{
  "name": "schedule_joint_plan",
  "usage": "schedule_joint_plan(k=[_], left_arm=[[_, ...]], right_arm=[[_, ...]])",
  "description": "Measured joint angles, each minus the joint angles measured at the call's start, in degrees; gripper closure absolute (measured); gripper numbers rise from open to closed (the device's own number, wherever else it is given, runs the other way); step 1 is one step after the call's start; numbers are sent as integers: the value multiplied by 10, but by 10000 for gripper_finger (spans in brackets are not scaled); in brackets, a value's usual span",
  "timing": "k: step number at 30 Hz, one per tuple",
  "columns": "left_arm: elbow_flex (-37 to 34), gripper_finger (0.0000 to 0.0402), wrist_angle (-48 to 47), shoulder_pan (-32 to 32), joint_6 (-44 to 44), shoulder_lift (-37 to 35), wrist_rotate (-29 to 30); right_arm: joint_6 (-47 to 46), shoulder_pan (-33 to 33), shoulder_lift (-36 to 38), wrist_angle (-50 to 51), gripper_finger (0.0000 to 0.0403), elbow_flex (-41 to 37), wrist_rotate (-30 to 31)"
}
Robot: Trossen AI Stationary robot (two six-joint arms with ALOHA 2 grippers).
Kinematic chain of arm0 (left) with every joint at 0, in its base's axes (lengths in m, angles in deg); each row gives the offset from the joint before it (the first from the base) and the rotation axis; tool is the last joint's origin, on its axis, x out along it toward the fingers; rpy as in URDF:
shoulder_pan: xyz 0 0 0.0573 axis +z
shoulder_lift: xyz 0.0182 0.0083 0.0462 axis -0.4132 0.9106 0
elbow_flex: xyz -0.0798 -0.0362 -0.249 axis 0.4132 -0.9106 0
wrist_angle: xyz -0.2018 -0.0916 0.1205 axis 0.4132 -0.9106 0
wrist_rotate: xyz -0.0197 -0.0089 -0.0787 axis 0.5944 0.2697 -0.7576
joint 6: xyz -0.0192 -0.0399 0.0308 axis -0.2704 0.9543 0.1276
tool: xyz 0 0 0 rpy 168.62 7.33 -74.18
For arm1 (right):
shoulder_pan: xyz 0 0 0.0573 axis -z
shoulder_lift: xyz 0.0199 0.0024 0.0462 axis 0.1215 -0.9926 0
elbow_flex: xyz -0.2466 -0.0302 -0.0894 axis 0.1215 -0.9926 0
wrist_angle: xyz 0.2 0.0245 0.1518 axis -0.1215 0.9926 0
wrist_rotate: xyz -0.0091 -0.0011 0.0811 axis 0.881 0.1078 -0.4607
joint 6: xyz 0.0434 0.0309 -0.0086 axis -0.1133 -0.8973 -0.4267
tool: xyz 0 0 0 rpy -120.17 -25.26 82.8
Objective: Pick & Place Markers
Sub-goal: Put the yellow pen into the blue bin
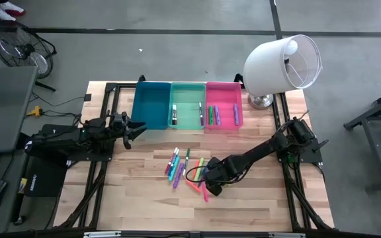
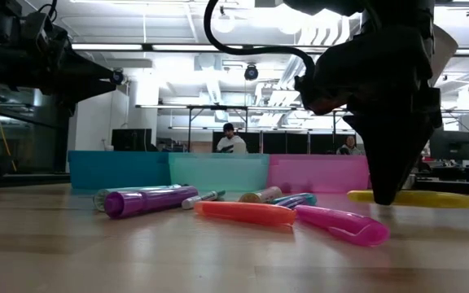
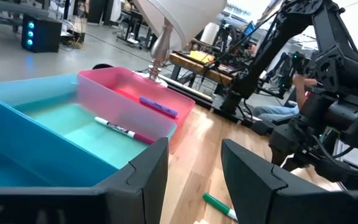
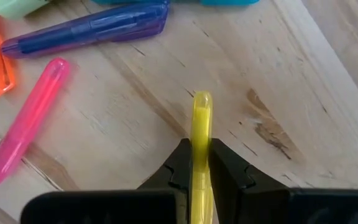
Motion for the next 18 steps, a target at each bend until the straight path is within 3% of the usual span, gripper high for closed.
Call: schedule_joint_plan(k=[7, 18], left_arm=[[0, 254, 1, 0, 2, 0, -24], [-1, 254, 33, 0, 44, 29, -78]], right_arm=[[14, 0, 13, 2, 378, 2, -1], [72, 27, 83, -13, 378, 2, 75]])
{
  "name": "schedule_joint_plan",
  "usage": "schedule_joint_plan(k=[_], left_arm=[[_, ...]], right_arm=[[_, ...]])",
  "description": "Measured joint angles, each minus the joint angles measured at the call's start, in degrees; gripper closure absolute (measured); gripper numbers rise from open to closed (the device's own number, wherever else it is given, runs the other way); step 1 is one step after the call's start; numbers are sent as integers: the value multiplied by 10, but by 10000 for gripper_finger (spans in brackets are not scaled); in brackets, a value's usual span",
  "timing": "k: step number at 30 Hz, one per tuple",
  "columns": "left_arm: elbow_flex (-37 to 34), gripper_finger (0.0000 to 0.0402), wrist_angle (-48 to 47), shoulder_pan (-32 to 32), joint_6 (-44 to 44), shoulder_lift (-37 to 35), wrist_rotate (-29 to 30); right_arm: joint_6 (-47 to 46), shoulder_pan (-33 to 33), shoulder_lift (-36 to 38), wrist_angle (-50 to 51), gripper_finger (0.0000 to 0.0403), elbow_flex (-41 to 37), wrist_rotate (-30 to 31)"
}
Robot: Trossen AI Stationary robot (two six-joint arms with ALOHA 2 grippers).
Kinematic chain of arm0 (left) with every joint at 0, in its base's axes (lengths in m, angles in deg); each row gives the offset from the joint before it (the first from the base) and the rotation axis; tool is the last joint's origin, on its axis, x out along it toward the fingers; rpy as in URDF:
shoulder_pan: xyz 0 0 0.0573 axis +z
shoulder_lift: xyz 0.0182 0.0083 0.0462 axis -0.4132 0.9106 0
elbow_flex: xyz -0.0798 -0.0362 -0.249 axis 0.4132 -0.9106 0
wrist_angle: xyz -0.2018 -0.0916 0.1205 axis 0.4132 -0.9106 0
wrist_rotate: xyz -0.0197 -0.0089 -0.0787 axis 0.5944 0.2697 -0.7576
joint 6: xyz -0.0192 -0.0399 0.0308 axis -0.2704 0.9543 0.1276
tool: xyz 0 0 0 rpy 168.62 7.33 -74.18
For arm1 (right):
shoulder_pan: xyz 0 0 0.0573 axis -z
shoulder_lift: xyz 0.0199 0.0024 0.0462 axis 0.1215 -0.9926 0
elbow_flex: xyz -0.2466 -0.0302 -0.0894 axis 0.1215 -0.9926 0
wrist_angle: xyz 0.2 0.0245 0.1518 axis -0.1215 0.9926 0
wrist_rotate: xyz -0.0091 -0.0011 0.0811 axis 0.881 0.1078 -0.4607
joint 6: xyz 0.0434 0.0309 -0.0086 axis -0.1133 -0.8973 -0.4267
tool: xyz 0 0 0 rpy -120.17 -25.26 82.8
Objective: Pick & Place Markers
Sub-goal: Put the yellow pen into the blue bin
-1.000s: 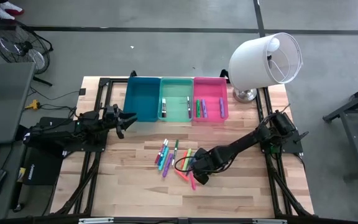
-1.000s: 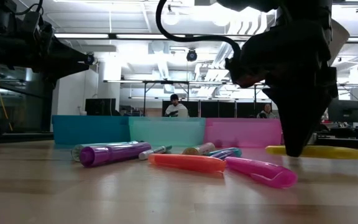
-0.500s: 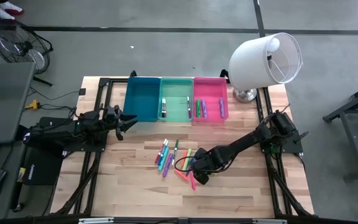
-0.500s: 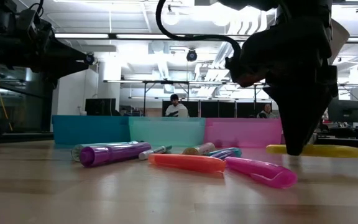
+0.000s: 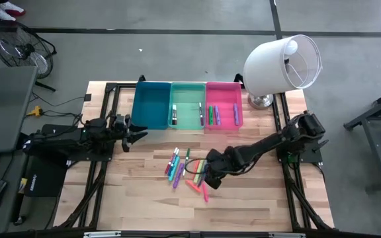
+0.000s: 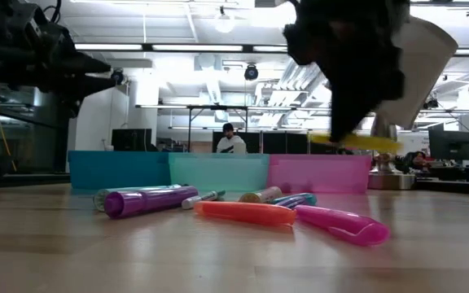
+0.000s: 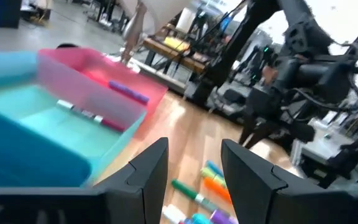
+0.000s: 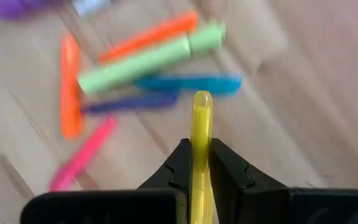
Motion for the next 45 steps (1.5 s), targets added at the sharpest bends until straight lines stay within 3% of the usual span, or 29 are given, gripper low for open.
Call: schedule_joint_plan(k=[12, 17, 23, 27, 36, 45], left_arm=[[0, 254, 205, 0, 30, 148, -15], [8, 254, 296, 0, 32, 235, -39], [81, 254, 305, 0, 0, 346, -89], [133, 254, 307, 0, -28, 406, -92], [207, 254, 314, 0, -47, 487, -134], [224, 254, 329, 0, -46, 535, -163]], right_arm=[[168, 61, 70, -211, 378, 0, 90], [230, 86, 80, -316, 378, 0, 92], [281, 118, 79, -412, 378, 0, 89], [309, 134, 79, -472, 378, 0, 81], [317, 147, 79, -492, 378, 0, 61], [332, 147, 79, -512, 378, 0, 62]])
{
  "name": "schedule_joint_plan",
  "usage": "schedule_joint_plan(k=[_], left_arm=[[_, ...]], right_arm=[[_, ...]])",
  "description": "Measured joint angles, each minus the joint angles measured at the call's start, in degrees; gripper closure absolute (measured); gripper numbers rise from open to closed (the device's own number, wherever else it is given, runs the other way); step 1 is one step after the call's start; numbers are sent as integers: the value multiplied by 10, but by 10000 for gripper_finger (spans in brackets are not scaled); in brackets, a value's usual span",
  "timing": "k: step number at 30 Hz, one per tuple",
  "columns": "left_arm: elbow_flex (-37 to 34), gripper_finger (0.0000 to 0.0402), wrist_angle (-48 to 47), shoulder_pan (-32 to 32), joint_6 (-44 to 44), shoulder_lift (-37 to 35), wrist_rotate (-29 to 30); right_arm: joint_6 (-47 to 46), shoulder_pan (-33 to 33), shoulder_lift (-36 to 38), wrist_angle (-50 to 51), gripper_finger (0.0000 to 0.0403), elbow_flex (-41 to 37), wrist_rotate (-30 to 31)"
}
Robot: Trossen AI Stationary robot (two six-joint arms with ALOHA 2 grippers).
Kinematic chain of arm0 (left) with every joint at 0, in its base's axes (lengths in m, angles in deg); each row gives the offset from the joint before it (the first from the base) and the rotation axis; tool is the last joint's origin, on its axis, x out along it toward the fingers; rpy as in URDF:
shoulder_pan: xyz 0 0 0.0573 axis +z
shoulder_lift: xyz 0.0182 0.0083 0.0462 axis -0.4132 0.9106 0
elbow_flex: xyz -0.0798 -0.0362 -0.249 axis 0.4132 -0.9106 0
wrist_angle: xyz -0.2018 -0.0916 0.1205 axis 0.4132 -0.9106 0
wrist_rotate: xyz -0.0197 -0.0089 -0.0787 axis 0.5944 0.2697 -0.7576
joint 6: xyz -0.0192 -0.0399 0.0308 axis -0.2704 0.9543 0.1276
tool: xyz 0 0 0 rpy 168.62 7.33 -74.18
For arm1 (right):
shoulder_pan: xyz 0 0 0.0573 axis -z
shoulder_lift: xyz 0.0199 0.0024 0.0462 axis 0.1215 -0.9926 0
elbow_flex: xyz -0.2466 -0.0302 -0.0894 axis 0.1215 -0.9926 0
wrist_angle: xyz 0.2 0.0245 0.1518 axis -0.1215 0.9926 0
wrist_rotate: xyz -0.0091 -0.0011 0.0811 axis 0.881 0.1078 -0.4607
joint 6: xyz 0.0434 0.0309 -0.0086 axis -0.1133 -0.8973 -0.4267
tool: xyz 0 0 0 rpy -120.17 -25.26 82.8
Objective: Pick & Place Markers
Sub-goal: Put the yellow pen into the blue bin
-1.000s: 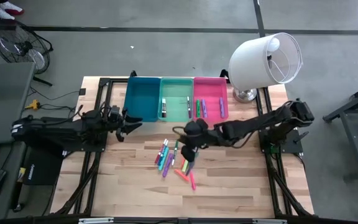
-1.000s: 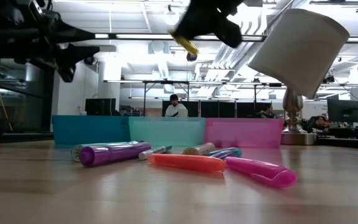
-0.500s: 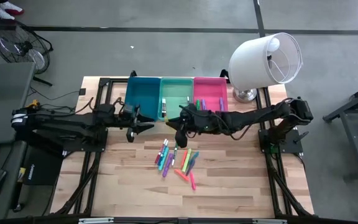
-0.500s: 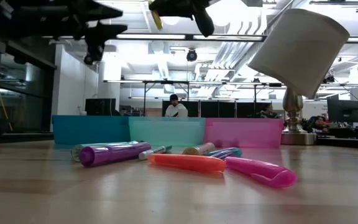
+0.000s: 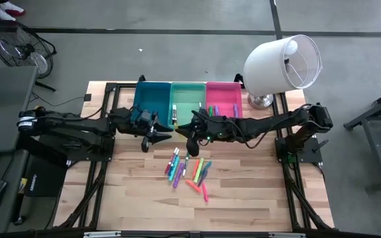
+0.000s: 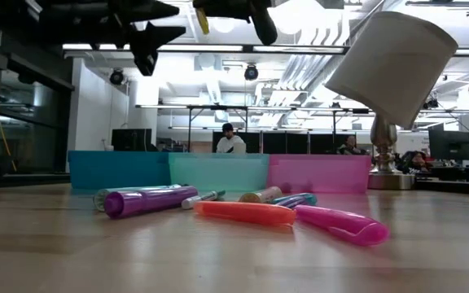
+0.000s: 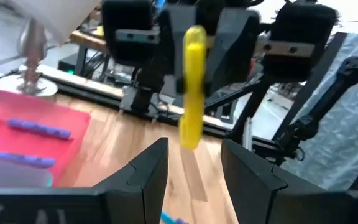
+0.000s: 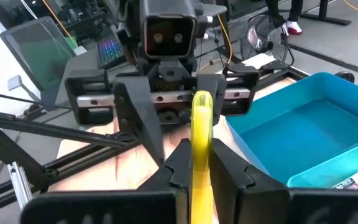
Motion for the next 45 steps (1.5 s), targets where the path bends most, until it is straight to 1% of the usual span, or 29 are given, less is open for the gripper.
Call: schedule_joint_plan(k=[17, 21, 27, 31, 38, 41, 45], left_arm=[[0, 254, 21, 0, 2, 0, -14], [0, 254, 40, 0, 3, 0, -20], [0, 254, 46, 0, 4, 0, -12], [0, 254, 46, 0, 4, 0, 20], [0, 254, 69, 0, 0, 0, 73], [0, 254, 73, 0, 0, 3, 88], [1, 254, 76, 0, 1, 24, 90]], right_arm=[[-1, 11, 0, -2, 378, 0, -6], [-1, 17, 0, -2, 378, 0, -7], [0, 29, -1, -24, 378, -1, -19], [9, 35, -1, -52, 378, -1, -32], [15, 37, -1, -57, 378, -1, -34], [18, 37, -1, -60, 378, -1, -34], [19, 37, -1, -62, 378, -1, -34]])
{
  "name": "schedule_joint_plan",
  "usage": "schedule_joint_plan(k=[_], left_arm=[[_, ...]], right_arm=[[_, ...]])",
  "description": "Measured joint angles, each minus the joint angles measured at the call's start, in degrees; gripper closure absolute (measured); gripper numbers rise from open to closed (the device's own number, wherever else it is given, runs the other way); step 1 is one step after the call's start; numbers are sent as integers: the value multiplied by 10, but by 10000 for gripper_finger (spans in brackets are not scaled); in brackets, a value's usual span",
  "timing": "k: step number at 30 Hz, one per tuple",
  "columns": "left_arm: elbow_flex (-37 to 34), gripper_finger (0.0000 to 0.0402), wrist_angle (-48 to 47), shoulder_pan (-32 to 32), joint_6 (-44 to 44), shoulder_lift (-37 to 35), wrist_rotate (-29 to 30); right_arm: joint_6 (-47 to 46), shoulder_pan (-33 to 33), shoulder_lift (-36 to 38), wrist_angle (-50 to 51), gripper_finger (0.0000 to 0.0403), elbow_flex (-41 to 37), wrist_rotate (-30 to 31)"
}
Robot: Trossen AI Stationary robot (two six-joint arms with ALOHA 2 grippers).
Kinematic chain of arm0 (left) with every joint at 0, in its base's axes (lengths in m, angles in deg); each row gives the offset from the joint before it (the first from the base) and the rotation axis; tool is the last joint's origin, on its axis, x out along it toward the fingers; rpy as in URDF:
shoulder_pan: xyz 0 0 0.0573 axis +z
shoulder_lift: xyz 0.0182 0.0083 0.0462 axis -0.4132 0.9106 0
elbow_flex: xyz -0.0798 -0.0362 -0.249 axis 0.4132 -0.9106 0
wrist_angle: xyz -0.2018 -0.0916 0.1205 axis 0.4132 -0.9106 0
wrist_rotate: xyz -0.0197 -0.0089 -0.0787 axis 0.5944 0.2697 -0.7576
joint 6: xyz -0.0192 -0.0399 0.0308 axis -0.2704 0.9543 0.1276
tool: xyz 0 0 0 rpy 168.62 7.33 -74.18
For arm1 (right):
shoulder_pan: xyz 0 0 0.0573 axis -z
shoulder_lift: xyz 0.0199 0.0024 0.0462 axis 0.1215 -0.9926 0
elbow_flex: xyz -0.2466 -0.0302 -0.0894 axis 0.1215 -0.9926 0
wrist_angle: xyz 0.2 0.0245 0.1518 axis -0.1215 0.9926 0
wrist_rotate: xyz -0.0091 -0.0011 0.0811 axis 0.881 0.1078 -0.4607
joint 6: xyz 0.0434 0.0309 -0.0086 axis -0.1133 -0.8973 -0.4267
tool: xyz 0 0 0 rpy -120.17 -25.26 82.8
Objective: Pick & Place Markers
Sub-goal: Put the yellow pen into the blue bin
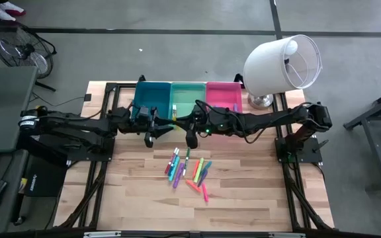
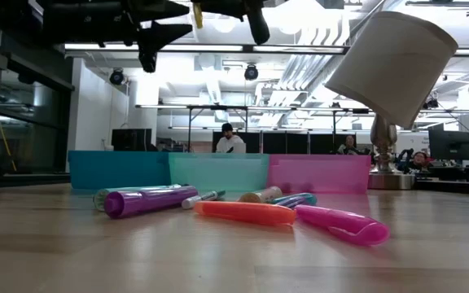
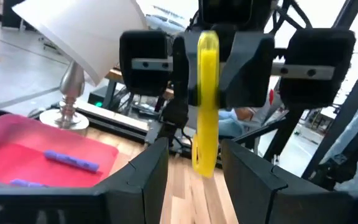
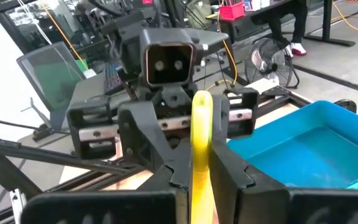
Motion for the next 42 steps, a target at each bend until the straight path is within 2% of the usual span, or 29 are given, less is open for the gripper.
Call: schedule_joint_plan(k=[6, 12, 17, 28, 36, 42], left_arm=[[48, 254, 0, 0, 1, 59, -18], [79, 254, -24, 0, 0, 85, -50], [79, 264, -53, 0, 4, 84, -68], [78, 339, -41, 0, 3, 85, -71], [78, 332, -37, 0, 5, 85, -71], [78, 349, -36, 0, 5, 85, -69]], right_arm=[[4, 0, 0, -1, 378, 0, 0], [2, 0, 0, 5, 378, 0, 0], [1, 0, 0, 14, 378, 0, -2], [-1, 0, 1, 18, 378, 1, -15], [-1, 0, 1, 20, 378, 2, -17], [-1, 0, 1, 21, 377, 2, -21]])
